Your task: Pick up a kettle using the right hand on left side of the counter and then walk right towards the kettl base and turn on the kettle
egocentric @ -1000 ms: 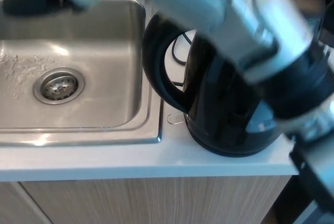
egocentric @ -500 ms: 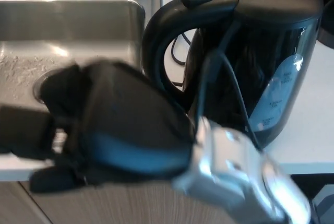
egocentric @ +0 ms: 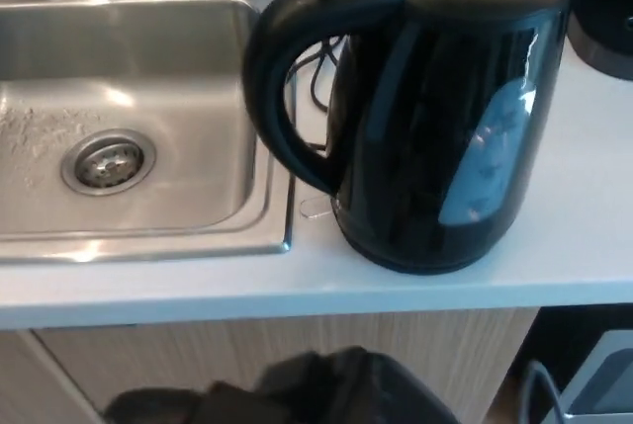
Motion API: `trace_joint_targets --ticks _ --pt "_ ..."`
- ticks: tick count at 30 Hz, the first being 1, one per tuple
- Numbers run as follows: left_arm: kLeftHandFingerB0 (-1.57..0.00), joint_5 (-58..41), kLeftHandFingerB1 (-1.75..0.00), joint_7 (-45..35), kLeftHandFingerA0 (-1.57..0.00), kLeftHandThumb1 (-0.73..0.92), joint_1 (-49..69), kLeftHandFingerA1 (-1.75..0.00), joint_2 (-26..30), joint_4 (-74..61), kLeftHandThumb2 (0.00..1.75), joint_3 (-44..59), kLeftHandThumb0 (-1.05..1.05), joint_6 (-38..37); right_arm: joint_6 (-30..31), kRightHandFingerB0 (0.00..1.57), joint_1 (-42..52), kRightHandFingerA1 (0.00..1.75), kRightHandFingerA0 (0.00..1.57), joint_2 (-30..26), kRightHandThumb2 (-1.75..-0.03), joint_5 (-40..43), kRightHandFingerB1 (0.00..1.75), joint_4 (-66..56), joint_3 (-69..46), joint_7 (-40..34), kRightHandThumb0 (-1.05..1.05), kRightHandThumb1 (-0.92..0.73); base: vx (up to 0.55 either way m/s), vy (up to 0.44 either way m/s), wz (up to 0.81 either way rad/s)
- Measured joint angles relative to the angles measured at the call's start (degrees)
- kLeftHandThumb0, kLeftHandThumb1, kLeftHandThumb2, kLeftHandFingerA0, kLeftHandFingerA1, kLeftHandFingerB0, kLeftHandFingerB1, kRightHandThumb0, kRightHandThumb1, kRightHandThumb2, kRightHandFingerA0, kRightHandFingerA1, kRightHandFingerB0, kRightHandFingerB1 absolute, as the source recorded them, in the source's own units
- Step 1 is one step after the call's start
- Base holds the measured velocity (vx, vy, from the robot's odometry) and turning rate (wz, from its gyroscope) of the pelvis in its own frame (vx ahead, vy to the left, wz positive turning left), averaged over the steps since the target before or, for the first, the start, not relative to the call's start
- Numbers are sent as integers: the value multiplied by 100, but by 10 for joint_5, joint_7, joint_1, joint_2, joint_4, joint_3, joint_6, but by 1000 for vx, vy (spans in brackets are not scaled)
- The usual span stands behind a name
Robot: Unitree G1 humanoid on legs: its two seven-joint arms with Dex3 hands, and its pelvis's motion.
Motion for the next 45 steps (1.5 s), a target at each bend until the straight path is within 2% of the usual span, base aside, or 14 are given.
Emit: trace_joint_targets --ticks 4,6,9,12,13,14,15,19,20,22,29,35,36,45 --pt "-99 2 -93 3 -113 51 6 -101 -14 -10 110 -5 -5 0 9 7 75 135 112 -25 -66 -8 37 -20 -37 -18 -33 -64 -96 204 -5" --pt "-100 5 -90 3 -116 49 2 -97 -24 -11 110 -10 -7 7 18 8 113 143 110 -30 -68 -13 28 -25 -61 -30 -32 -64 -49 459 -49" --pt "-101 4 -84 -2 -115 56 1 -93 -23 -15 95 -11 -9 5 25 8 161 147 109 -36 -67 -17 28 -39 -87 -49 -32 -66 -87 475 -5" --pt "-101 6 -84 -4 -115 56 -1 -93 -26 -17 95 -19 -9 5 31 8 212 147 109 -41 -67 -21 28 -51 -109 -73 -32 -66 12 141 -14" --pt "-99 6 -93 -4 -109 49 -1 -102 -27 -18 111 -20 -9 5 33 6 223 136 112 -42 -61 -21 31 -53 -113 -79 -36 -72 108 132 0" --pt "-100 8 -96 -6 -113 47 -2 -104 -30 -21 113 -26 -8 2 36 5 244 127 114 -44 -81 -22 32 -59 -120 -91 -42 -61 41 33 16" --pt "-101 10 -96 -8 -113 45 -1 -103 -36 -25 116 -33 -8 -1 38 9 260 133 114 -45 -66 -22 23 -64 -125 -102 -37 -68 0 0 0" --pt "-101 22 -96 -11 -113 45 15 -103 -55 -49 116 -61 -8 -8 47 9 291 133 114 -40 -66 -27 23 -72 -133 -133 -37 -68 -21 -10 1" --pt "-99 27 -95 -11 -112 48 20 -103 -59 -56 112 -68 -7 -12 49 6 296 147 111 -40 -66 -29 24 -74 -133 -142 -34 -68 0 0 0" --pt "-98 33 -94 -11 -112 48 30 -102 -62 -63 113 -77 -7 -17 54 7 302 149 112 -36 -66 -32 24 -75 -134 -154 -34 -68 -30 -40 0" --pt "-98 57 -97 4 -110 49 63 -106 -63 -97 114 -102 -5 -31 61 7 273 147 110 -4 -65 -50 23 -71 -137 -186 -33 -69 -6 -12 0" --pt "-98 58 -96 15 -111 50 50 -104 -65 -105 114 -102 -5 -32 78 8 187 145 111 39 -65 -68 24 -35 -146 -187 -32 -68 0 0 0" --pt "-97 58 -89 15 -113 49 49 -94 -65 -105 107 -102 -12 -32 80 10 183 143 109 41 -64 -70 23 -33 -146 -187 -33 -67 0 0 0" --pt "-99 54 -90 2 -112 47 -1 -99 -62 -69 110 -107 -12 -37 116 10 12 146 112 60 -60 -109 28 113 -147 -187 -35 -66 0 0 0"
